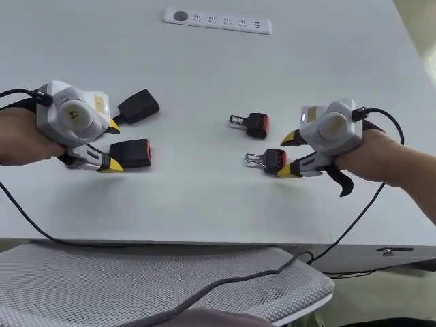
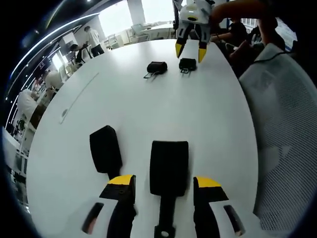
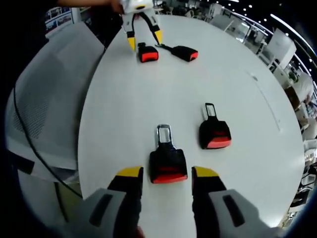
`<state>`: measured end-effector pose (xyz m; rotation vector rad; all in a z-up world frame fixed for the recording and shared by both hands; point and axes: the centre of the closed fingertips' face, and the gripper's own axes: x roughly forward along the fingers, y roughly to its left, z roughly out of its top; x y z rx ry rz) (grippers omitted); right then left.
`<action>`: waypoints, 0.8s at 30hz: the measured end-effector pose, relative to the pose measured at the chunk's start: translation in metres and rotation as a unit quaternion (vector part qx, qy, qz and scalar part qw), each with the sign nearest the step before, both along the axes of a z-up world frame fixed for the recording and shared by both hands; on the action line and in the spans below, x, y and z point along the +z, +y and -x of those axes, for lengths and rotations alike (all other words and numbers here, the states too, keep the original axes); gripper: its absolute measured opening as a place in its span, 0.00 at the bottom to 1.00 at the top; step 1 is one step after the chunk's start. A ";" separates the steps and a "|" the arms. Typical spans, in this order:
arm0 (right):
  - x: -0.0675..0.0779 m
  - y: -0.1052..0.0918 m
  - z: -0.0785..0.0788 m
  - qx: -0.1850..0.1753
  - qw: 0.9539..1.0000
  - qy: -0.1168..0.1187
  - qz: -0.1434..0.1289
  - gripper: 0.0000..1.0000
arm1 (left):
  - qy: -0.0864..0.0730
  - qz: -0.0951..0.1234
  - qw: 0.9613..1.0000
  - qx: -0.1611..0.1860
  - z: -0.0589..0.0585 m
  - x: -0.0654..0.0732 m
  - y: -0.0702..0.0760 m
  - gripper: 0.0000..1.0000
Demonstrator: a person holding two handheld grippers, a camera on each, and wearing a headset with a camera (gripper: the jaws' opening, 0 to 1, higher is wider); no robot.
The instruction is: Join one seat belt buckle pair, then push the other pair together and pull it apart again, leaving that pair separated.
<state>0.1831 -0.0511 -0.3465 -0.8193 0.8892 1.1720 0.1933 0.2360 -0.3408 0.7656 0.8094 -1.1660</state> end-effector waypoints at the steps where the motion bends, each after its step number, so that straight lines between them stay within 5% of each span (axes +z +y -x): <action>1: -0.002 0.000 0.000 0.000 1.000 0.002 0.002 0.41 | 0.001 0.000 1.000 -0.002 -0.001 -0.001 -0.001 0.47; 8: -0.011 -0.002 -0.003 0.004 1.000 0.013 0.009 0.40 | 0.002 -0.022 1.000 -0.021 -0.002 -0.012 -0.001 0.46; 16: -0.018 -0.001 0.000 0.014 0.999 0.031 0.009 0.37 | 0.020 -0.028 0.999 -0.029 0.005 -0.014 0.002 0.33; 24: -0.020 0.000 0.000 0.029 0.999 0.038 0.017 0.36 | 0.005 -0.047 0.997 -0.055 0.006 -0.018 0.005 0.32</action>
